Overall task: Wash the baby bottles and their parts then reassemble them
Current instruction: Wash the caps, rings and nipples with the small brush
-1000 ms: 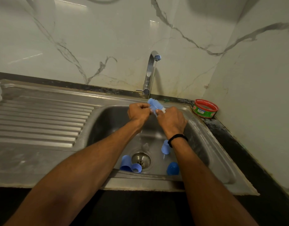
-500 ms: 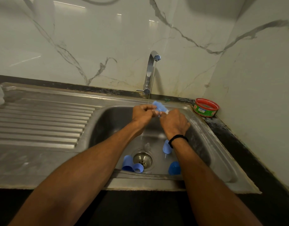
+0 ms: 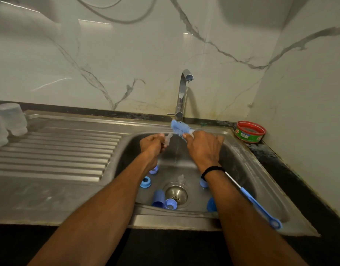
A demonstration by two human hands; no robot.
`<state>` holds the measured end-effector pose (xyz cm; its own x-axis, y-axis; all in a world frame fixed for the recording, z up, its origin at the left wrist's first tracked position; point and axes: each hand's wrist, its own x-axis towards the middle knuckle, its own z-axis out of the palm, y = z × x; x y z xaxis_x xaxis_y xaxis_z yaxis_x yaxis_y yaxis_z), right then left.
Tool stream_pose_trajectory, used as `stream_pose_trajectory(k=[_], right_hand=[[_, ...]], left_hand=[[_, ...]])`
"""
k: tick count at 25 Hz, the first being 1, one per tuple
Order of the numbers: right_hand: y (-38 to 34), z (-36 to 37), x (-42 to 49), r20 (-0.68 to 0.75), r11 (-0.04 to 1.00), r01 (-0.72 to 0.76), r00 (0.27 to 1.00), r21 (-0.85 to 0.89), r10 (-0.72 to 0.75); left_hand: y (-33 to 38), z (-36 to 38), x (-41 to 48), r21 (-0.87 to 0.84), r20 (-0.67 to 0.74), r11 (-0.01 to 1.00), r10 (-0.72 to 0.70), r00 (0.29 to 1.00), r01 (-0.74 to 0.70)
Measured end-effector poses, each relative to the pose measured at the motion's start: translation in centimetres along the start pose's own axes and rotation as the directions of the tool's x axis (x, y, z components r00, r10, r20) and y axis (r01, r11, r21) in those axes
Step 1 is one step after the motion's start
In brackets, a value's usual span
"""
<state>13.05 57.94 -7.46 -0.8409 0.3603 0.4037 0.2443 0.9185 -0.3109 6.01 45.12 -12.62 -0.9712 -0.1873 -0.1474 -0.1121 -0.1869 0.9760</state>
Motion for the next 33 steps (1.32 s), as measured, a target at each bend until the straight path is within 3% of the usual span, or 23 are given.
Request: stream_pose_trajectory(k=[3,7,11,18,24,29,33], right_hand=[[0.1,0.4,0.0,-0.038,0.998,0.048,0.998,0.030,-0.047],[-0.1,1.0,-0.1,0.092,0.998,0.067,0.994,0.008,-0.067],[0.0,0.8,-0.2,0.111,0.998,0.062,0.992,-0.024,-0.059],[-0.9,1.7,-0.5,0.053,0.998,0.053,0.997,-0.033,-0.051],[-1.8,1.9,-0.4,0.024,0.996,0.084,0.996,-0.035,-0.084],[-1.3,2.0,-0.3,-0.005,1.000,-0.004,1.000,-0.021,0.004],[-1.7,2.0,-0.1,0.009,1.000,0.000,1.000,0.008,0.000]], left_hand=[[-0.4,0.6,-0.3,-0.058,0.082,0.998,0.035,0.996,-0.030],[-0.9,1.7,-0.2,-0.042,0.083,0.999,0.032,0.996,-0.029],[-1.3,3.9,-0.9,-0.037,0.160,0.999,-0.011,0.987,0.017],[-0.5,3.8,-0.2,-0.075,0.081,0.987,-0.133,0.988,0.140],[0.5,3.6,-0.2,-0.077,0.088,0.996,-0.036,0.995,0.043],[0.3,5.1,-1.0,-0.122,0.158,0.991,-0.025,0.987,0.045],[0.5,4.9,-0.7,-0.135,0.090,0.991,0.025,0.996,-0.013]])
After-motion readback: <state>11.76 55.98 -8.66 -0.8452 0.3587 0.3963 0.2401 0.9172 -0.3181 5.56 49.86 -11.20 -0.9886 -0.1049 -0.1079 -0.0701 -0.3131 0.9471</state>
